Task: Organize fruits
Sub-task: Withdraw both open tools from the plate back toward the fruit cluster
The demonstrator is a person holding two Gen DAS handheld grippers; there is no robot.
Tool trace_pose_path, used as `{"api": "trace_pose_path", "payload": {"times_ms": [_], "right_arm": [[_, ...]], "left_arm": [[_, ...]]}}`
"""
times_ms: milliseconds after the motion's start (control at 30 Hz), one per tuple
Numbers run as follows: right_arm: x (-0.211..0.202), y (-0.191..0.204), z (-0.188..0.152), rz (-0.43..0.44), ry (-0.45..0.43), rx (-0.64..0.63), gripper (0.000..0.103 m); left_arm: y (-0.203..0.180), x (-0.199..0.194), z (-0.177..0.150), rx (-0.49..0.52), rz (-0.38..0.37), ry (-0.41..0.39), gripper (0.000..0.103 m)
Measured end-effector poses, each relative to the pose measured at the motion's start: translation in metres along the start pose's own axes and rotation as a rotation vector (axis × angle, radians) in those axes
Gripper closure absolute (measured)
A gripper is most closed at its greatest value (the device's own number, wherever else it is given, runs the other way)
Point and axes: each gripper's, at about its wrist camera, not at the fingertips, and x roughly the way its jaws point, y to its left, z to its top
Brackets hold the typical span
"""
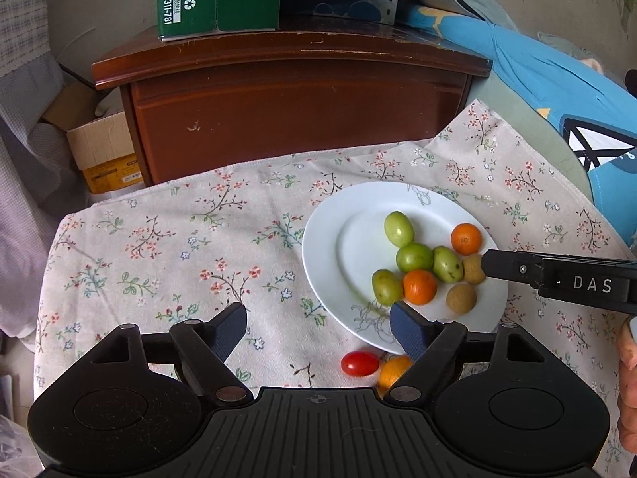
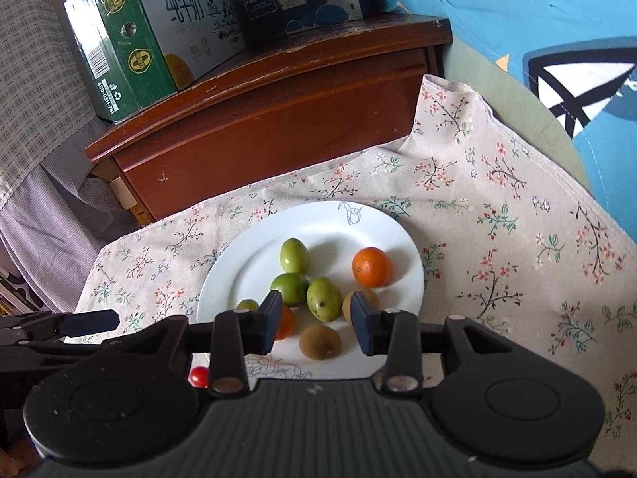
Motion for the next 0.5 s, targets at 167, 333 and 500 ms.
{"api": "trace_pose_path", "payload": {"times_ms": [167,333,500], "right_arm": [[-0.009,0.007,-0.016,0.018,0.027,-0.012,0.064],[-0.016,0.014,-0.03,0.027,0.049,-0.027,0.064],[-0.022,0.019,-0.045,0.037,0.074,-0.03,0.064]], "left_arm": [[0.003,-0.008,-0.013,-0.021,-0.016,0.002,0.022],[0.003,-0.02,-0.024,-0.016,-0.037,0.008,0.022],[0.0,-0.029,-0.037,0.001,-0.061,0.021,0.021]]}}
